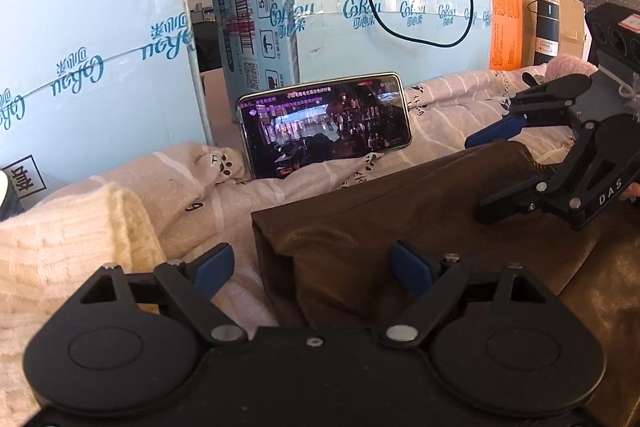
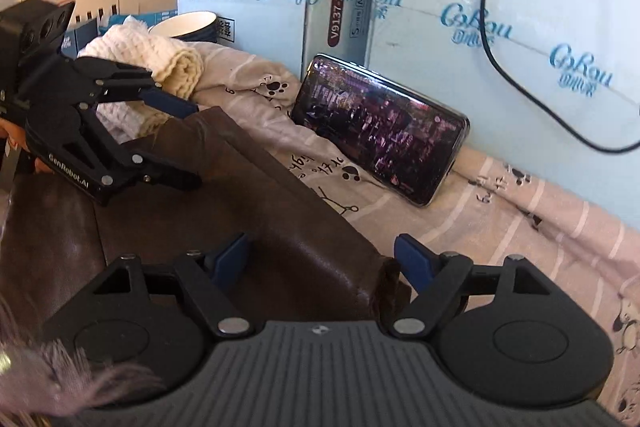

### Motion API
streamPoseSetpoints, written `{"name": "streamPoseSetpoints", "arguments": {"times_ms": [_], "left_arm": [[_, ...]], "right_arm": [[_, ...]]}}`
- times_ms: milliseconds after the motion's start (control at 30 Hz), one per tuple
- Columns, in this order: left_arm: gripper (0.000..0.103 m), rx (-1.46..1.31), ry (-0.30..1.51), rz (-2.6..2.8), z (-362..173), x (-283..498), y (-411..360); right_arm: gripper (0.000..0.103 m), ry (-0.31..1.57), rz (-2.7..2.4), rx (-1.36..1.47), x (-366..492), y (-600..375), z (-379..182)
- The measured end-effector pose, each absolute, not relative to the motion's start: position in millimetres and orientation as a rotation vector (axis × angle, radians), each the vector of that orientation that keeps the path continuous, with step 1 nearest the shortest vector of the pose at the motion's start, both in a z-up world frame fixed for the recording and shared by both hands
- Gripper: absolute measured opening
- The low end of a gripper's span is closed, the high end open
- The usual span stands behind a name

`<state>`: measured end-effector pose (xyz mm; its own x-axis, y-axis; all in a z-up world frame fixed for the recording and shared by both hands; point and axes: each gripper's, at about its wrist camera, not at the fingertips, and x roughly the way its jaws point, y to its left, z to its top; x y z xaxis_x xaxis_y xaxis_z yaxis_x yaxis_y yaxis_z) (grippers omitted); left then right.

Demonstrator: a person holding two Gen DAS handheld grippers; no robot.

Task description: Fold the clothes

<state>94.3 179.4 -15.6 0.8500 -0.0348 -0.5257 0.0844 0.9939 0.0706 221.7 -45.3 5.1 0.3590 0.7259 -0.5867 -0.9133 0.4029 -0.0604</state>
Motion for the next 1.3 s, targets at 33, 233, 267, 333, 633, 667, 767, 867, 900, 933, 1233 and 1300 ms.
{"name": "streamPoseSetpoints", "arguments": {"times_ms": [33, 233, 267, 333, 633, 667, 767, 867, 900, 933, 1233, 1300], "left_arm": [[0.087, 0.094, 0.551, -0.062, -16, 94, 179], [0.087, 0.083, 0.552, -0.065, -15, 94, 181], [0.087, 0.08, 0.551, -0.065, -15, 94, 182], [0.087, 0.076, 0.546, -0.068, -15, 93, 182], [0.088, 0.092, 0.537, -0.073, -14, 93, 180], [0.088, 0.09, 0.538, -0.074, -14, 93, 180], [0.088, 0.08, 0.54, -0.077, -14, 94, 182], [0.088, 0.07, 0.526, -0.085, -13, 92, 184], [0.088, 0.068, 0.51, -0.091, -11, 89, 184], [0.088, 0.068, 0.486, -0.102, -9, 86, 185], [0.097, 0.148, 0.195, -0.317, 27, 29, 183], [0.096, 0.149, 0.154, -0.355, 36, 16, 180]], "right_arm": [[0.077, 0.527, 1.102, -0.407, 223, -45, 5], [0.067, 0.543, 1.111, -0.373, 222, -45, 9], [0.062, 0.528, 1.115, -0.387, 218, -46, 12], [0.055, 0.494, 1.141, -0.397, 209, -50, 19], [0.045, 0.53, 1.215, -0.45, 202, -46, 17], [0.041, 0.542, 1.197, -0.432, 206, -44, 13], [0.027, 0.549, 1.181, -0.388, 213, -43, 9], [0.011, 0.496, 1.191, -0.42, 203, -45, 15], [0.01, 0.47, 1.194, -0.426, 198, -47, 20], [0.009, 0.441, 1.202, -0.422, 192, -50, 26], [0.008, 0.198, 1.227, -0.431, 114, -94, 78], [0.008, 0.155, 1.221, -0.447, 91, -102, 89]]}}
